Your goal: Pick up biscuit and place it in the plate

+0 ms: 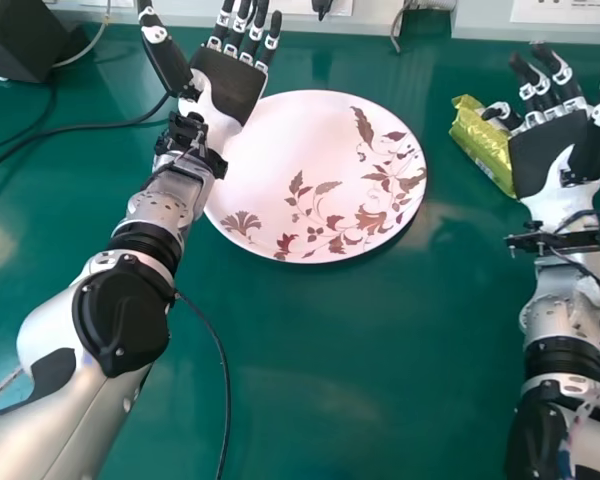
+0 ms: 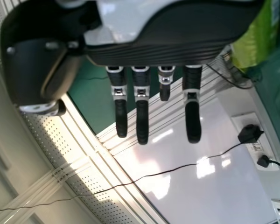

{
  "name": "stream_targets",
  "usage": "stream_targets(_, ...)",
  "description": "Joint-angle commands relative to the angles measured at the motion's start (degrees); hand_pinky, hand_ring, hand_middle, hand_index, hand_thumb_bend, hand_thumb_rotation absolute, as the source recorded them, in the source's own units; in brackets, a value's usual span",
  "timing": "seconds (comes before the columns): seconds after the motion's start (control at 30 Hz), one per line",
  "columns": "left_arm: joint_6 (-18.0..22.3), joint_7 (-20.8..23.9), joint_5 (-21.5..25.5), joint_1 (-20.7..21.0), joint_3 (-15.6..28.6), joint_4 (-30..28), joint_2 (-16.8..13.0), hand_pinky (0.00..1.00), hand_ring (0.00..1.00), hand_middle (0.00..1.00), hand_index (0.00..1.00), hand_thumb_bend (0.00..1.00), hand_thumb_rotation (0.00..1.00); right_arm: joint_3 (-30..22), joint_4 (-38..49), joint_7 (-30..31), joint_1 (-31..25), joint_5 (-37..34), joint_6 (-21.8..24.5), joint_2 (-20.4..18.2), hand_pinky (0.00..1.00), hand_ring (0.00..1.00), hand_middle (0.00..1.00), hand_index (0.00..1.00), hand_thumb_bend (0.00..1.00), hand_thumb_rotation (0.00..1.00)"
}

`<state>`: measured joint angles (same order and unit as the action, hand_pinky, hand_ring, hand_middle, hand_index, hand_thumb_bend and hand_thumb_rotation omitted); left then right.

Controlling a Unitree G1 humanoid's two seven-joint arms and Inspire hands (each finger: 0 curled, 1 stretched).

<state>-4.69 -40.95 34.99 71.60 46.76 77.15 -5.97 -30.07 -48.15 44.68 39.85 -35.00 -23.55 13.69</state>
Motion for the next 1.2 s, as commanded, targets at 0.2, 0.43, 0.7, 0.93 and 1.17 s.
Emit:
stream_targets(0.2, 0.59, -0.01, 0.56, 0.75, 0.66, 0.18, -1.47, 0.55, 0.7, 0.83, 0.94, 1.0, 0.91, 1.51, -1.27, -3.34, 0.98, 2.19, -2.67, -2.22, 0.33, 0.5, 0.64, 0.67, 0.68, 0.39)
stream_targets(0.43, 1.04, -2.64, -1.06, 0.43, -0.76, 0.21, -3.17, 0.61, 0.74, 0.86, 0.98, 1.0, 0.91, 2.3, -0.85, -3.91, 1.04, 2.43, -3.17, -3.08, 0.33, 0.51, 0.64, 0.68, 0.7, 0.27)
stream_targets(0.7, 1.85, -3.08, -2.06, 0.41, -1.28, 0.26, -3.28, 0.57, 0.72, 0.85, 0.95, 1.0, 0.91, 2.09, -1.23, -4.67, 1.42, 2.34, -3.88, -2.81, 0.36, 0.54, 0.65, 0.69, 0.69, 0.25)
stream_targets(0.93, 1.92, -3.62, -2.36, 0.44, -0.92, 0.29, -3.24, 0.59, 0.73, 0.83, 0.94, 1.0, 0.86, 2.62, -0.15, -6.64, 1.11, 4.18, -6.54, -2.63, 0.37, 0.56, 0.66, 0.69, 0.67, 0.25)
stream_targets(1.17, 2.21, -3.62, -2.71, 0.53, -1.01, 0.3, -3.13, 0.66, 0.76, 0.85, 0.96, 1.0, 0.8, 5.04, 6.3, -14.71, -1.05, 9.69, -10.93, -3.73, 0.39, 0.62, 0.69, 0.68, 0.65, 0.25)
